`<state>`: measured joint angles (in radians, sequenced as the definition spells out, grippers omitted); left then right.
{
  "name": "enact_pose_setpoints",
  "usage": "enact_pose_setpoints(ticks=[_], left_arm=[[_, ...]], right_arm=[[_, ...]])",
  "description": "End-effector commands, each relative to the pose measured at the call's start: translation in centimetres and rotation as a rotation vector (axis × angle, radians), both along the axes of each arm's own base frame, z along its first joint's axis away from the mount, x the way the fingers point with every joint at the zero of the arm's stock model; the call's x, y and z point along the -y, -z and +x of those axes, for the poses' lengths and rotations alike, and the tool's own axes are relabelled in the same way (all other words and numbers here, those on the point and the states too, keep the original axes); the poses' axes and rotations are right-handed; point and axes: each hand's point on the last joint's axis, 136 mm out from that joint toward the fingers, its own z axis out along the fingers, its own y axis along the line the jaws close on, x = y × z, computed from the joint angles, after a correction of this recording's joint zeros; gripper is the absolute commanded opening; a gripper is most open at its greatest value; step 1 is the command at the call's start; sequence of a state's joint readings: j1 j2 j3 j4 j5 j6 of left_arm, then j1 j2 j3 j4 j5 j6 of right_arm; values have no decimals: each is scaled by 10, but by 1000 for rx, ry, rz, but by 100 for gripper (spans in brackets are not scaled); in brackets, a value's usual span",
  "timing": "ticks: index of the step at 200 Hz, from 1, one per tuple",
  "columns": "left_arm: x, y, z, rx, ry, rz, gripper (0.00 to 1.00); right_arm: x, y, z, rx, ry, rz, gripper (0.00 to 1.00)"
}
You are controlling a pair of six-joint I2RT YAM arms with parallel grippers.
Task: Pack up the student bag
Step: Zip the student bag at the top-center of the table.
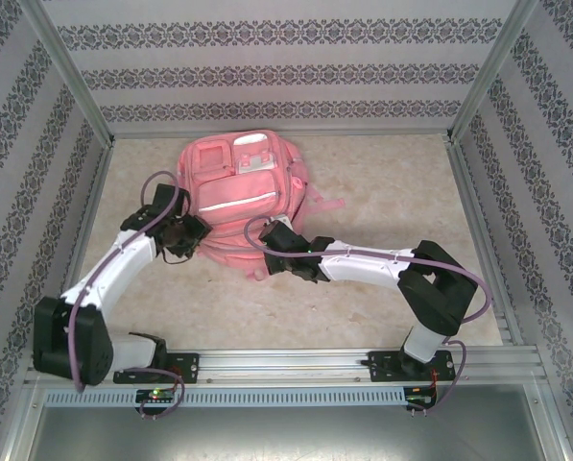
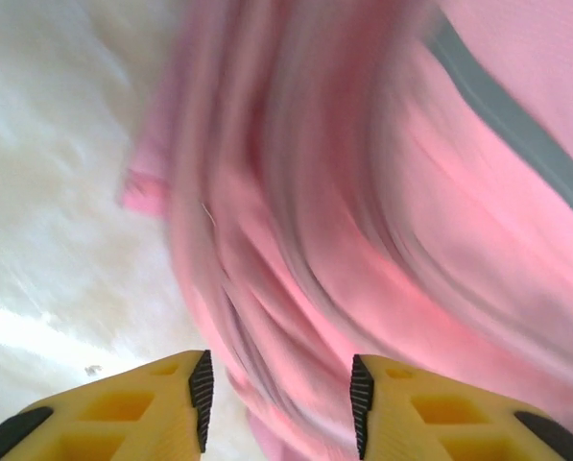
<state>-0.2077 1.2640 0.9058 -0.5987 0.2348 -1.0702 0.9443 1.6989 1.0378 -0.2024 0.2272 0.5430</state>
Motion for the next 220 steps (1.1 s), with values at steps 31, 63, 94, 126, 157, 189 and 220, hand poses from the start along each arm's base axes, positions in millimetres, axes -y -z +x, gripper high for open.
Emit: enact_pose_setpoints(ticks=[31, 63, 94, 126, 157, 189, 220], left_arm=[[80, 0, -8, 9, 17, -143, 48], [117, 7, 5, 17, 58, -154, 49], [124, 31, 10, -38, 64, -87, 47], [120, 49, 14, -65, 31, -45, 35], [103, 47, 8, -84, 25, 49, 0], [68, 37, -8, -91, -14, 142, 0], [20, 29, -31, -97, -71, 236, 0]], right_arm=[[9, -17, 3, 31, 7, -11, 0], [8, -24, 0, 38, 8, 18, 0], [10, -27, -2, 43, 13, 25, 0], [10, -21, -5, 32, 15, 17, 0], [15, -18, -5, 36, 26, -4, 0], [34, -11, 4, 39, 59, -65, 0], [56, -11, 21, 40, 105, -77, 0]])
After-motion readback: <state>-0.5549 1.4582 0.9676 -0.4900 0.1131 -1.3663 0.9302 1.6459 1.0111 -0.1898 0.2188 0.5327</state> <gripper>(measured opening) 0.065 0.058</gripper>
